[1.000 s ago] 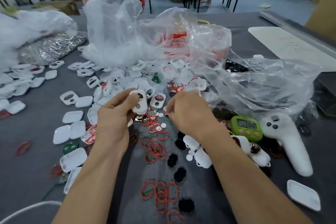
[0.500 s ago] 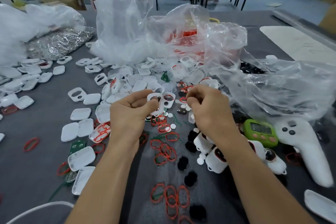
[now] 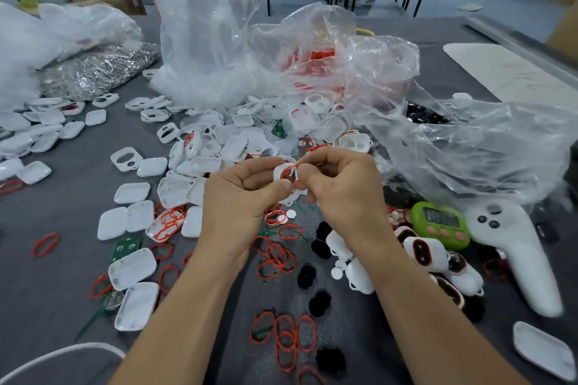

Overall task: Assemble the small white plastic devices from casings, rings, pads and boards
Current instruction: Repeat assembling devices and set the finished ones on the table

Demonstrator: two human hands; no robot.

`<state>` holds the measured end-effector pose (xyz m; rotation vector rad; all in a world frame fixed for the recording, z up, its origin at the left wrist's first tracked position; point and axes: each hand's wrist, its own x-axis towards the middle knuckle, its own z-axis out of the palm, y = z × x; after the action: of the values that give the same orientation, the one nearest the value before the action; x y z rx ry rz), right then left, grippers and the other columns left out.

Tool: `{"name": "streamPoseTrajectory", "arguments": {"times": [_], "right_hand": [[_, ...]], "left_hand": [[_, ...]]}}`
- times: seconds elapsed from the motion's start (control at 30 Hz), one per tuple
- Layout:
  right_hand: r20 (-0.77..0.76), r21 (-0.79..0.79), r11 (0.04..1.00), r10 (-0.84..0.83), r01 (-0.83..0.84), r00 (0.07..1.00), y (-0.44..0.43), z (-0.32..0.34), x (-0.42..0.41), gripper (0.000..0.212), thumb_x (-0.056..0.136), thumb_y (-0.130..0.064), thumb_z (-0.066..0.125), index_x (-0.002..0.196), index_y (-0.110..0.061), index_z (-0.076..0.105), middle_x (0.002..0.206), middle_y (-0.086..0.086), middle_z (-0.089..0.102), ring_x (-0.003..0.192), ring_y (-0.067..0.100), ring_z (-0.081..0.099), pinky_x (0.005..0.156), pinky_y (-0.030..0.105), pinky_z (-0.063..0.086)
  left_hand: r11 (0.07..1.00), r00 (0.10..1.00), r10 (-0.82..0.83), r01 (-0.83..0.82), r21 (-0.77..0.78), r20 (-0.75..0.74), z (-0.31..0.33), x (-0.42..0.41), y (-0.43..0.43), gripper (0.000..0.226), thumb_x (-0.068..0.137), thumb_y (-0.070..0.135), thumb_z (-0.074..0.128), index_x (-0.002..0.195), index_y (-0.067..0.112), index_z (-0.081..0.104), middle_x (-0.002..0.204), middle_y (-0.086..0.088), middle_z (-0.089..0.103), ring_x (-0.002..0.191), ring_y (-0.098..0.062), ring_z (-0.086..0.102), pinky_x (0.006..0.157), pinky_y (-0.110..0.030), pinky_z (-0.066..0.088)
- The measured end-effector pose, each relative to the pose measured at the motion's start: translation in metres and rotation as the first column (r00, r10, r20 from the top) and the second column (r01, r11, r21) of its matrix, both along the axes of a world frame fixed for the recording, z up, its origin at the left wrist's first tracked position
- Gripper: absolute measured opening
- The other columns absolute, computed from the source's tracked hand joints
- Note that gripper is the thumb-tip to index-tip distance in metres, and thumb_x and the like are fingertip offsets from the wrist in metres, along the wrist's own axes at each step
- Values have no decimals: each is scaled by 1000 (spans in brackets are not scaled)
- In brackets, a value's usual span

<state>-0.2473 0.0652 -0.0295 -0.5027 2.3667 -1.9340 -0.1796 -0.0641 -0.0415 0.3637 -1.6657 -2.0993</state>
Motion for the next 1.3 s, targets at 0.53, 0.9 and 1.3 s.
{"name": "streamPoseTrajectory", "arguments": {"times": [0.53, 0.9, 1.3], "right_hand": [[-153, 138, 987, -61, 82, 986, 0, 1, 1, 20, 85, -5, 71, 71, -19, 76, 59, -9, 69, 52, 9, 64, 54, 31, 57], [-302, 175, 976, -72, 130, 951, -1, -1, 9, 17, 88, -8, 70, 76, -19, 76, 54, -14, 62, 53, 1, 59, 52, 8, 39], [-299, 405, 911, 215, -81, 930, 16, 17, 8, 15, 81, -11, 78, 84, -25, 76, 61, -11, 68, 61, 3, 63, 57, 11, 45]], "left_hand": [[997, 997, 71, -71, 24, -26, -5, -1, 12, 44, 74, -15, 80, 84, 28, 83, 91, -8, 80, 83, -17, 78, 71, -22, 59], [997, 999, -8, 4, 71, 48, -6, 1, 7, 29, 77, -5, 81, 88, 22, 83, 91, -10, 80, 74, -14, 75, 57, -19, 54], [958, 987, -142, 117, 262, 76, -5, 5, 0, 24, 61, 14, 82, 85, 16, 84, 91, -10, 80, 71, -15, 73, 62, -23, 56]]}}
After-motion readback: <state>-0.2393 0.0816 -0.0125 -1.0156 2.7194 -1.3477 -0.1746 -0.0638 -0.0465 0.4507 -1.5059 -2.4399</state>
